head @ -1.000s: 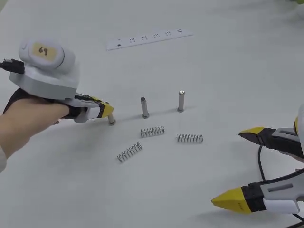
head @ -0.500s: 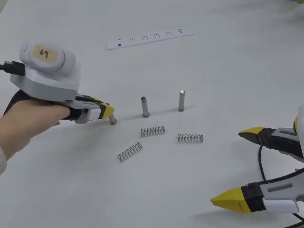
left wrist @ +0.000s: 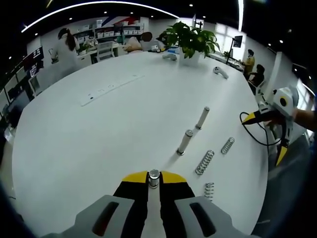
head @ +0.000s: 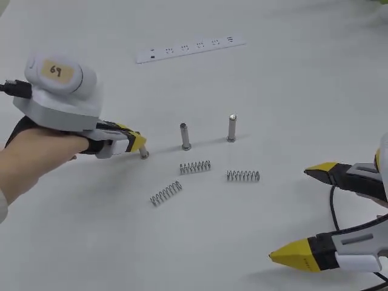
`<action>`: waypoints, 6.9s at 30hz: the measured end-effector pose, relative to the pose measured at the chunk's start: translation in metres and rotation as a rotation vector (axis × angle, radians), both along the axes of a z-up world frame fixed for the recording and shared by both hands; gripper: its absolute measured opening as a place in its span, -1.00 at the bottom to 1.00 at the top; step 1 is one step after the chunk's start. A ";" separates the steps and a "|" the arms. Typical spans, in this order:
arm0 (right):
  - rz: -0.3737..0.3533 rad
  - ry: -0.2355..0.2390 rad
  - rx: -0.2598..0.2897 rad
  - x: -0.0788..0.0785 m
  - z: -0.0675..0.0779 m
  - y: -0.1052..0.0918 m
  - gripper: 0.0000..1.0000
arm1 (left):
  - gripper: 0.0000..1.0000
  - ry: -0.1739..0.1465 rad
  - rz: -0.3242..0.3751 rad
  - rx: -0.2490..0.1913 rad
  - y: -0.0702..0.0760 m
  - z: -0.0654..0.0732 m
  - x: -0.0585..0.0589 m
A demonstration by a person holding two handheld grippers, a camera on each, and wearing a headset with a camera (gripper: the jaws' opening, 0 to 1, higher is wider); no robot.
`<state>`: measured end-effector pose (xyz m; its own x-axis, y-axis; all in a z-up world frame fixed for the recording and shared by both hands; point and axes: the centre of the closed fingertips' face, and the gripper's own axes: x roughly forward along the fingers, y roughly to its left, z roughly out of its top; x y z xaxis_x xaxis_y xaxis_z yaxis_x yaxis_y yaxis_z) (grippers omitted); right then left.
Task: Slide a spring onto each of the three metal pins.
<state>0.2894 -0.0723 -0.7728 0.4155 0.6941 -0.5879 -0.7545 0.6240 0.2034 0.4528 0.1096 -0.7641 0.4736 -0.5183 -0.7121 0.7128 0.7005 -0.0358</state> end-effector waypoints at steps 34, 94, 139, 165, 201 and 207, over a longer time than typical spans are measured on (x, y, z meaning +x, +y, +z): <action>-0.001 0.002 -0.003 -0.001 0.000 -0.001 0.93 | -0.02 -0.004 -0.035 -0.006 -0.007 -0.003 -0.009; -0.041 -0.070 -0.012 0.026 0.018 -0.009 0.98 | 0.92 -0.172 -0.010 -0.239 0.013 0.030 -0.070; -0.040 -0.084 -0.042 0.036 0.032 -0.015 0.98 | -0.05 -0.164 -0.117 -0.243 0.007 -0.007 -0.110; -0.042 -0.068 -0.047 0.032 0.027 -0.016 0.97 | -0.68 -0.178 -0.158 -0.217 -0.008 -0.032 -0.100; -0.039 -0.061 -0.042 0.027 0.027 -0.014 0.97 | -0.94 -0.171 -0.178 -0.190 -0.016 -0.037 -0.098; -0.036 -0.059 -0.041 0.027 0.026 -0.012 0.97 | -0.94 -0.158 -0.175 -0.198 -0.017 -0.036 -0.099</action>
